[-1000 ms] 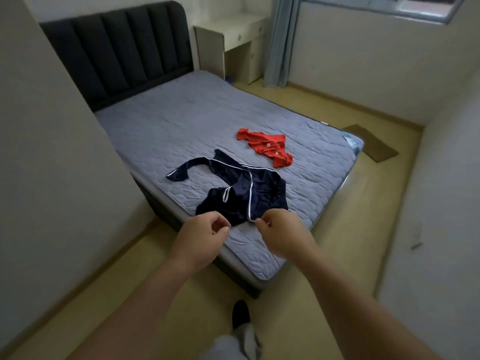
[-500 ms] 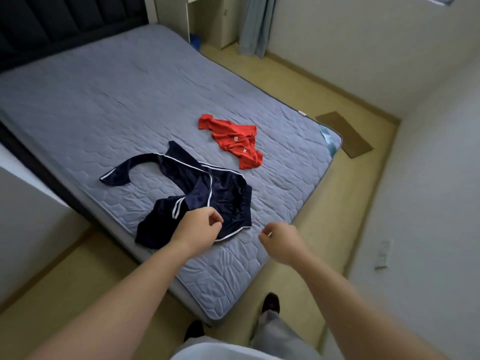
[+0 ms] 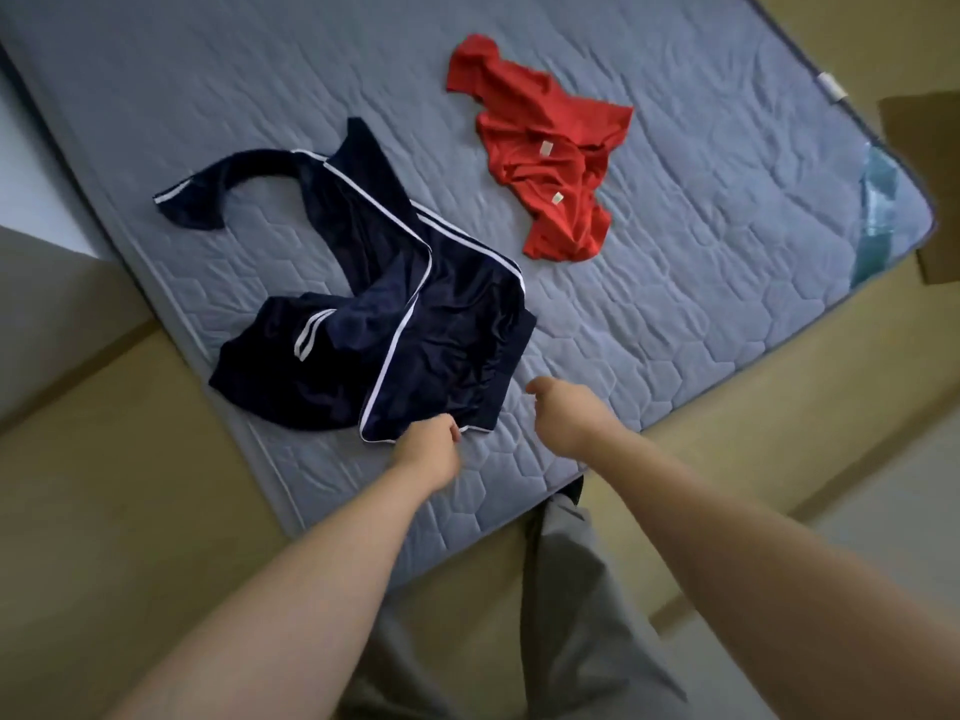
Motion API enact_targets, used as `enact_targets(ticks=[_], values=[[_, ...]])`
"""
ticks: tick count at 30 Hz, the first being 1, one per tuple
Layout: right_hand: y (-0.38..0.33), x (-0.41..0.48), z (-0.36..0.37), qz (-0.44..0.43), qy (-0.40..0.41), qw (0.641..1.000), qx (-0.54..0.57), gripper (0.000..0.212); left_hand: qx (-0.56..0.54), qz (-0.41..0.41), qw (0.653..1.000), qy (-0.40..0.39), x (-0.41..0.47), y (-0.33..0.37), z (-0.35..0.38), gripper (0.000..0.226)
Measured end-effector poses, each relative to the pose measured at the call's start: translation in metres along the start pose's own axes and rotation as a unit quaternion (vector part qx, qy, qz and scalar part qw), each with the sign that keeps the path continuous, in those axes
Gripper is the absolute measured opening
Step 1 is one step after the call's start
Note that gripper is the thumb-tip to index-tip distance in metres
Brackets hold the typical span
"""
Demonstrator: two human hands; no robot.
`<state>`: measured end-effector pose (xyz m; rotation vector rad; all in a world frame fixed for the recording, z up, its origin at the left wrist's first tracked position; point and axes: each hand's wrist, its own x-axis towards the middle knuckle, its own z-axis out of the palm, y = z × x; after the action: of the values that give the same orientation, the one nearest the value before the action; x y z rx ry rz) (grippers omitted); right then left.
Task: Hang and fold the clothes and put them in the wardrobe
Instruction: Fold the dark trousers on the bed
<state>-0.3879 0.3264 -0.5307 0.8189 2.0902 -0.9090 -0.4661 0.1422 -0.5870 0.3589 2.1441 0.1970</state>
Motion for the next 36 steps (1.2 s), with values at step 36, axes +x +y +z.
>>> enact_targets(ticks=[36], values=[[-0.073,-0.093,-0.068,-0.232,0.102,0.966,0.062,0.089,-0.218,0.074,0.897,0.376,-0.164,0.141,-0.173,0.020]])
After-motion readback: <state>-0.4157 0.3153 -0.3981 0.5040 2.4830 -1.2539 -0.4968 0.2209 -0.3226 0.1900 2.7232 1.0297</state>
